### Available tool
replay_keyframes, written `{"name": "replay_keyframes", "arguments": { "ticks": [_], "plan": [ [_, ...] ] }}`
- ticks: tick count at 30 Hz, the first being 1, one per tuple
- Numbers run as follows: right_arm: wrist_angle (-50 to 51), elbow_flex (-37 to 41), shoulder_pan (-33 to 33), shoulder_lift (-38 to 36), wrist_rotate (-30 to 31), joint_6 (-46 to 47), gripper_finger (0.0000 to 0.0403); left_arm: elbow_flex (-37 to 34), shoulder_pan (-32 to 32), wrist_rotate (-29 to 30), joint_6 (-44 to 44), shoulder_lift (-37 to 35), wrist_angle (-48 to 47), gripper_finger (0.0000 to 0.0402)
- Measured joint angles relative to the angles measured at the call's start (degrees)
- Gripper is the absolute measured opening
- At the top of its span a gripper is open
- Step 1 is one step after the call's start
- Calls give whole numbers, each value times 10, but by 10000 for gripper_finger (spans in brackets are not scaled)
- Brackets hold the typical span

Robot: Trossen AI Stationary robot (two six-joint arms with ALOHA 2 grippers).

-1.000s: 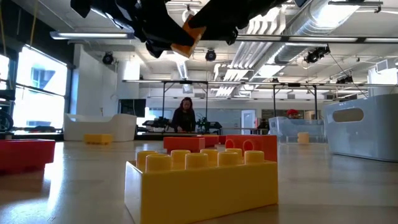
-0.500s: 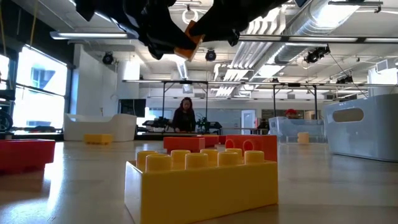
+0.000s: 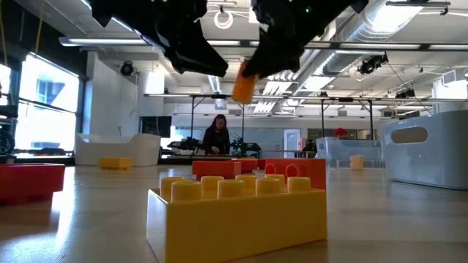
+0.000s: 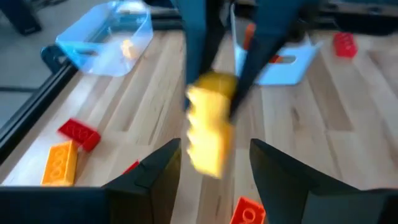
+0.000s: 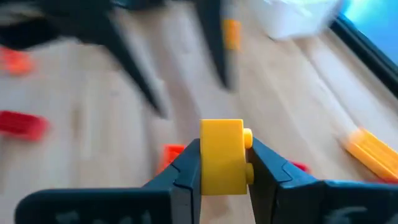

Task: Sort & place blocks by color
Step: Put the yellow game piece into the transparent bin

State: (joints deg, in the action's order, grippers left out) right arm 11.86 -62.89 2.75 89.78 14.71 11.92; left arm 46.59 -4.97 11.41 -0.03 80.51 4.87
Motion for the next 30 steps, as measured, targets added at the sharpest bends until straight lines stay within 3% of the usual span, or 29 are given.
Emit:
{"name": "replay_keyframes", "arguments": {
  "ticks": [7, 21, 30],
  "plan": [
    [101, 0, -34, 0, 83, 61, 66, 0, -12, -1, -3, 0, -44, 177],
    [203, 0, -147, 0, 220, 137, 66, 0, -15, -3, 22, 0, -51, 177],
    [254, 0, -224, -3, 244, 127, 66, 0, -13, -3, -13, 0, -61, 179]
  ]
}}
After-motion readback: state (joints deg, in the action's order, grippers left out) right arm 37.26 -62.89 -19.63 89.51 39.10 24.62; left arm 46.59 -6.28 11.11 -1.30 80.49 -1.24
